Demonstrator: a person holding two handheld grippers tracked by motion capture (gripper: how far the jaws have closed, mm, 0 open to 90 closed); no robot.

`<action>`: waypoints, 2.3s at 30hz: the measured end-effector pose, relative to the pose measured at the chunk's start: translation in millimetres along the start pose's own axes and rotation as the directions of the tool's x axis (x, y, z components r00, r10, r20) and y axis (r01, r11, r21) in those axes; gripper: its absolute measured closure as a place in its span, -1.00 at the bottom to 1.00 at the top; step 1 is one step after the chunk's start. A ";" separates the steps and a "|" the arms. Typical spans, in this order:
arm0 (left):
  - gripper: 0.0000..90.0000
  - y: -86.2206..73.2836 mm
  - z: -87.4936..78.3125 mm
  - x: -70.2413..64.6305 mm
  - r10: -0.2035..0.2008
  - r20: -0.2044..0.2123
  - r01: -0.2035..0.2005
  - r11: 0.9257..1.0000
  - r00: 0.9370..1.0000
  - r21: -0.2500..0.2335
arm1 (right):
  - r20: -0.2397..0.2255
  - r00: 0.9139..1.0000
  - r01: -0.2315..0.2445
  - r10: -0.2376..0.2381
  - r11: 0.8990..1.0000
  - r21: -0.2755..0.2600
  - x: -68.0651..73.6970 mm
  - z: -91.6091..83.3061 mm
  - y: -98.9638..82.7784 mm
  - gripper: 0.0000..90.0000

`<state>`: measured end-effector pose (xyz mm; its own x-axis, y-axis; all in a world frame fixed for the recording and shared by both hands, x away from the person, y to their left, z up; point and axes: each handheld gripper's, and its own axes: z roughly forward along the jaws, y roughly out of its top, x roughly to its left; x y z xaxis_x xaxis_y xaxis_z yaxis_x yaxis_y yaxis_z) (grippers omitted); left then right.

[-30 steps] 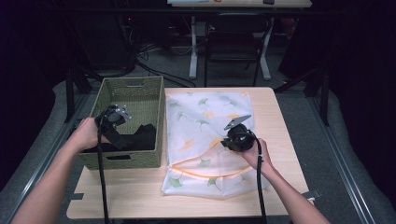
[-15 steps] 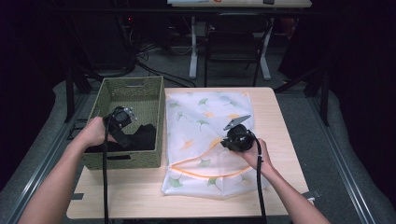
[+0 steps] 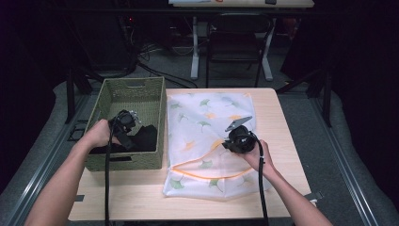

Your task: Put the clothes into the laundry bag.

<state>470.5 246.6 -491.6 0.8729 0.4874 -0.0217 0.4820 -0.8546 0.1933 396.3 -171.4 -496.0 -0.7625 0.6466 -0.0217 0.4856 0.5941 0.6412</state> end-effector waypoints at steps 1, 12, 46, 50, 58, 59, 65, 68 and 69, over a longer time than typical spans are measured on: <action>-0.80 0.3 1.4 0.5 0.004 0.015 -0.004 1.000 1.000 0.008 | 0.000 1.000 0.000 0.000 1.000 0.000 0.0 0.0 0.0 0.94; -0.19 0.4 13.4 -5.7 0.053 0.052 -0.055 0.998 0.997 0.042 | 0.003 1.000 0.002 -0.002 1.000 0.001 0.5 0.1 -0.4 0.93; 0.45 -0.3 -13.6 -14.2 0.110 -0.028 -0.109 0.994 0.994 0.029 | 0.008 1.000 0.003 -0.003 1.000 0.003 1.9 -0.3 -1.2 0.93; 0.45 0.5 -19.4 -15.6 0.108 -0.040 -0.107 0.994 0.993 0.026 | 0.009 1.000 0.007 -0.007 1.000 0.001 1.7 -1.0 -1.2 0.93; 0.46 2.0 -35.2 -17.5 0.108 -0.060 -0.107 0.994 0.992 0.017 | 0.010 1.000 0.007 -0.007 1.000 0.002 1.8 -1.1 -1.4 0.94; 0.46 2.3 -36.5 -18.3 0.111 -0.066 -0.110 0.994 0.992 0.015 | 0.010 1.000 0.006 -0.007 1.000 0.002 1.9 -1.1 -1.4 0.94; 0.46 4.3 -49.5 -20.1 0.120 -0.082 -0.118 0.993 0.989 0.019 | 0.009 1.000 0.006 -0.006 1.000 0.002 1.8 -1.0 -1.8 0.94; 0.46 4.6 -56.5 -20.3 0.116 -0.088 -0.115 0.993 0.989 0.010 | 0.008 1.000 0.007 -0.007 1.000 0.002 1.6 -0.9 -1.8 0.94; 0.46 4.9 -59.0 -20.8 0.113 -0.089 -0.112 0.994 0.990 0.010 | 0.007 1.000 0.008 -0.008 1.000 0.002 1.6 -0.7 -1.8 0.94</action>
<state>450.2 242.9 -432.3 0.9114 0.4020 0.0880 0.3817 -0.9057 0.1847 393.9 -171.8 -496.6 -0.7633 0.6452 -0.0325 0.4804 0.6006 0.6391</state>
